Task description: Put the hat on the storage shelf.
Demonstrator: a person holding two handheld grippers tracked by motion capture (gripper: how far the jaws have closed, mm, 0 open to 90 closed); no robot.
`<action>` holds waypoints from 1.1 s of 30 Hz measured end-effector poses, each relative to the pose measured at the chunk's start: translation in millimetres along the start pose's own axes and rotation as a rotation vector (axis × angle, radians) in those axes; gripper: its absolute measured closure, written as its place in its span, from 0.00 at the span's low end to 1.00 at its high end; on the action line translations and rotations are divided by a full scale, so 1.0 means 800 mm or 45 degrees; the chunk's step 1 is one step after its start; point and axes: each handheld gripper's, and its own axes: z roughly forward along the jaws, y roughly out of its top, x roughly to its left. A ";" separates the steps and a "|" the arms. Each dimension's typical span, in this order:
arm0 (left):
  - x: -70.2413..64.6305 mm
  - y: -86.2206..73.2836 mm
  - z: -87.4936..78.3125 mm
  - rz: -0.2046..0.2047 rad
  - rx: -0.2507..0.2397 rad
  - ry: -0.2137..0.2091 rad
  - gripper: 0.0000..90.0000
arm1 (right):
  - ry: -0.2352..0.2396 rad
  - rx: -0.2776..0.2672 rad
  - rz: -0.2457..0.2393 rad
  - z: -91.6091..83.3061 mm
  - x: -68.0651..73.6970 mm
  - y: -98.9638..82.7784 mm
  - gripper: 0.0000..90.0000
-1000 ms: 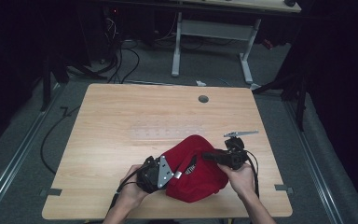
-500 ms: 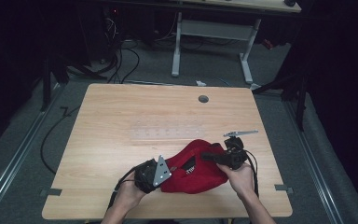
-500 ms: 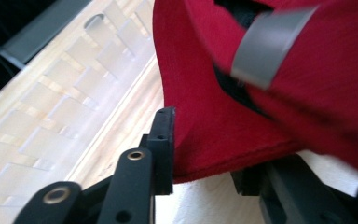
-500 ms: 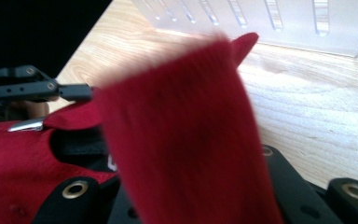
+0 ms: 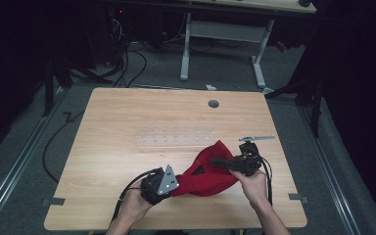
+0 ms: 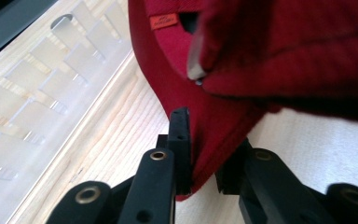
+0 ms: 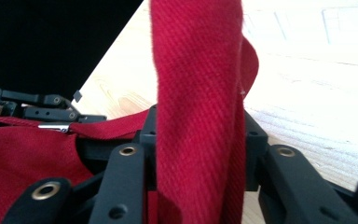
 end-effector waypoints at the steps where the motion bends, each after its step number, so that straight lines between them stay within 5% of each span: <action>1: -0.001 0.000 0.000 0.000 0.001 -0.007 0.89 | 0.000 0.000 0.000 0.000 0.000 0.000 0.68; 7: -0.011 0.002 -0.004 -0.023 0.018 -0.071 0.93 | 0.036 -0.126 0.011 -0.015 -0.003 0.003 0.54; 21: -0.026 0.004 -0.006 -0.030 0.056 -0.142 0.95 | -0.018 -0.299 0.020 -0.046 -0.011 0.004 0.46; 28: -0.023 0.002 -0.011 -0.059 0.064 -0.130 0.95 | -0.108 -0.457 0.049 -0.067 -0.026 0.001 0.43; 33: -0.016 0.010 -0.018 -0.126 0.019 -0.121 0.95 | -0.224 -0.445 0.021 -0.068 -0.038 -0.013 0.43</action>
